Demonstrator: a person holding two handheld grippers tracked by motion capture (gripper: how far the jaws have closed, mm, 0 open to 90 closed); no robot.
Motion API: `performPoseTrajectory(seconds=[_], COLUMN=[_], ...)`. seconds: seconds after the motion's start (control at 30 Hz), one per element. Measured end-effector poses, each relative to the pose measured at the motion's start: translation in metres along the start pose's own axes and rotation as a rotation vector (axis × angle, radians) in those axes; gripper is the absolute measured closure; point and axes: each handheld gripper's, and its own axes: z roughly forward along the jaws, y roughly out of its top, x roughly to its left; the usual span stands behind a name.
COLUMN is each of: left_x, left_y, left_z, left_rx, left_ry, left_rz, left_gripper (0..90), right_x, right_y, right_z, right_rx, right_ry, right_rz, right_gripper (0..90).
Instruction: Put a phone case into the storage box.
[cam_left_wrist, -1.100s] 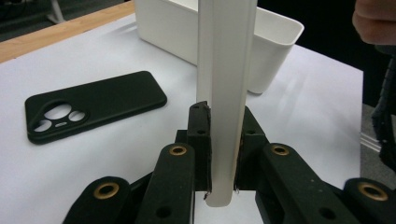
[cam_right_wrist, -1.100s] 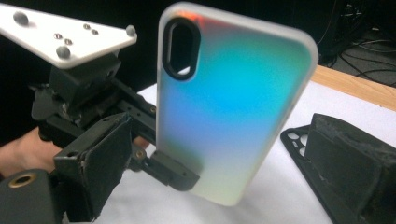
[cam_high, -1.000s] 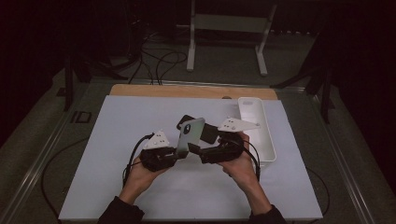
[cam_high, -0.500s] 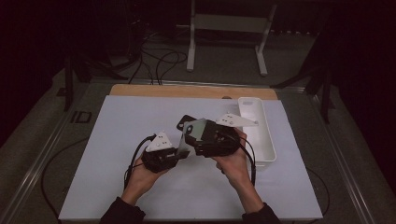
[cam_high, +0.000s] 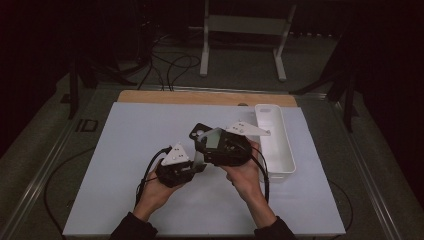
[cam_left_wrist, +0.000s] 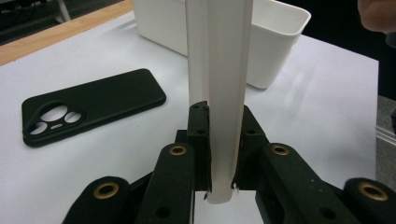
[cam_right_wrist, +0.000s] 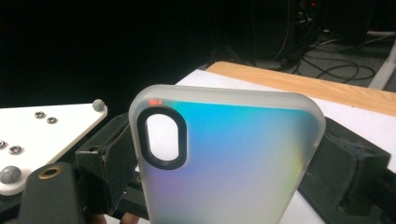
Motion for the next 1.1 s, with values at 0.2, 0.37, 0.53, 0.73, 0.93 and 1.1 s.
performPoseTrajectory(seconds=[0.2,0.37,0.53,0.73,0.93,1.1], left_x=[-0.001,0.000,0.002,0.004,0.005,0.012], left_y=[0.000,0.000,0.002,0.005,0.003,-0.009], left_z=[0.001,-0.001,-0.007,-0.018,-0.034,-0.050], left_rx=[-0.003,-0.012,-0.038,-0.059,-0.079,-0.080], left_ry=[0.009,0.011,0.027,0.076,0.114,0.138], left_rz=[0.004,0.008,-0.007,-0.026,-0.038,-0.047], left_gripper=[80.7,77.3,55.9,27.2,15.1,4.4], right_x=[0.003,0.003,0.004,0.002,-0.003,-0.006], right_y=[-0.001,-0.001,-0.001,0.000,0.001,0.002], right_z=[-0.001,-0.001,0.000,-0.001,-0.004,-0.006], right_rx=[-0.011,-0.009,-0.009,-0.013,-0.006,-0.009], right_ry=[-0.008,-0.007,-0.007,-0.014,-0.031,-0.040], right_rz=[-0.025,-0.035,-0.047,-0.060,-0.069,-0.069], right_gripper=[16.4,16.4,16.4,16.4,16.4,16.4])
